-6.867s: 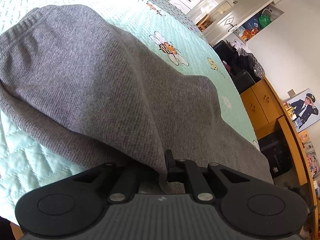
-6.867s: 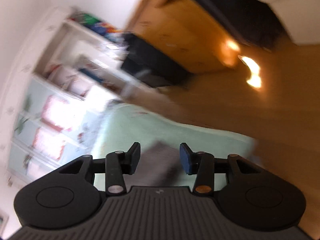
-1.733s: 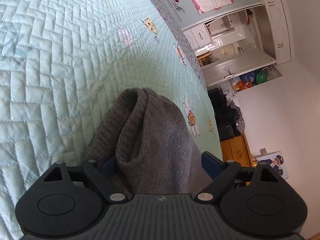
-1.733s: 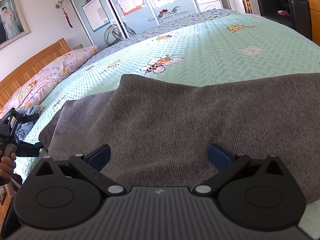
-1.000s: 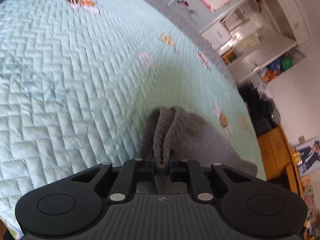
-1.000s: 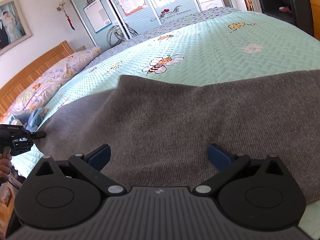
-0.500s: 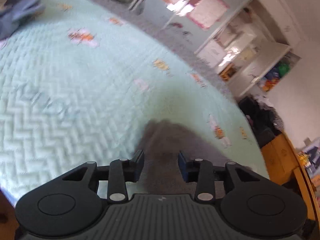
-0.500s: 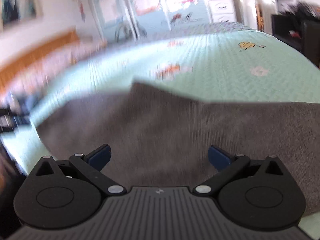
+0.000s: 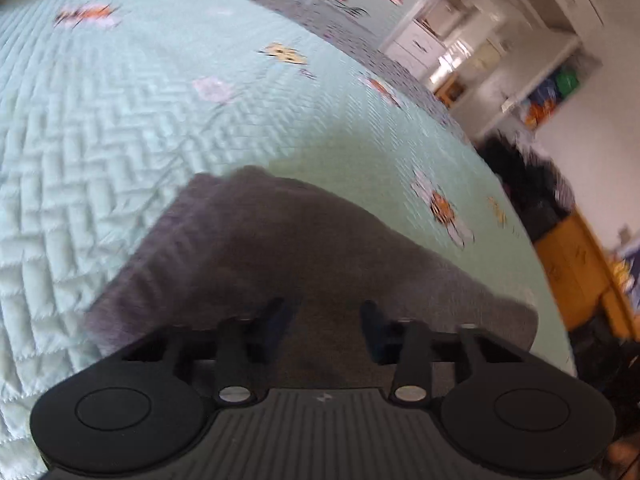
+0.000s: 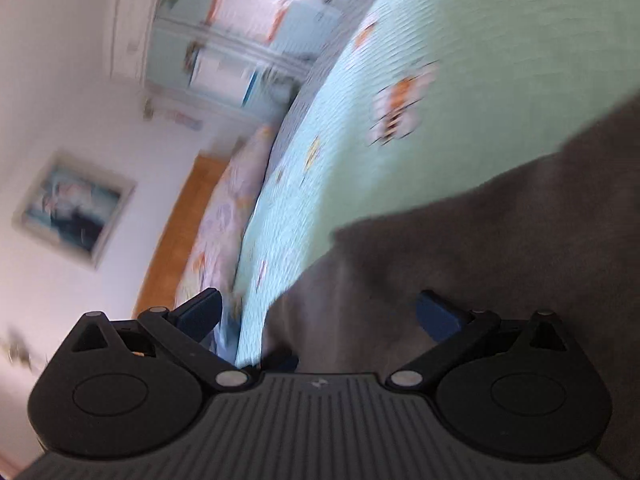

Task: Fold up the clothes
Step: 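Lift the sweater end with the left gripper and fold it over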

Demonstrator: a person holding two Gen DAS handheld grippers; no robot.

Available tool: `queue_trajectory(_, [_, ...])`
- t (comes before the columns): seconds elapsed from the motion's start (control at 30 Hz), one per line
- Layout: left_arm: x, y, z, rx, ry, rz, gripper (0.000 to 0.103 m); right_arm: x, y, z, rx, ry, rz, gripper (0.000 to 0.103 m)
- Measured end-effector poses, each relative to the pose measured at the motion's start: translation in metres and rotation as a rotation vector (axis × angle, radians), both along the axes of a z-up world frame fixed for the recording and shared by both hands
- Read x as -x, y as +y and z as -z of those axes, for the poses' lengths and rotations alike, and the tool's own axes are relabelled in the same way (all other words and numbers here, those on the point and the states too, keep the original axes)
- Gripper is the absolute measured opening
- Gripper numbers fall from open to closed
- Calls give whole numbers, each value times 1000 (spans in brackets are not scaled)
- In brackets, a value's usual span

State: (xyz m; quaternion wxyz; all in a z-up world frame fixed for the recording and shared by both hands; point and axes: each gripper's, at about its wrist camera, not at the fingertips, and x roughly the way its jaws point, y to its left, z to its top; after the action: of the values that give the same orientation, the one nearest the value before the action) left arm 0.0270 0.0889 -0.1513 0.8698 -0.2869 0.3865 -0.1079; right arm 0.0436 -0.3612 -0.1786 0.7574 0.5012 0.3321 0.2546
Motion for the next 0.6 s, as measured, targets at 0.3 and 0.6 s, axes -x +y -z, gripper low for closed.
queue_trajectory(0.3, [25,25,-59,15,-207,-61,73,28,-1,9,-28,-127,-45,100])
queue_trajectory(0.6, [-1,75,-24,13,-71,-167,78,24,-4,5,6,-142,-66,98])
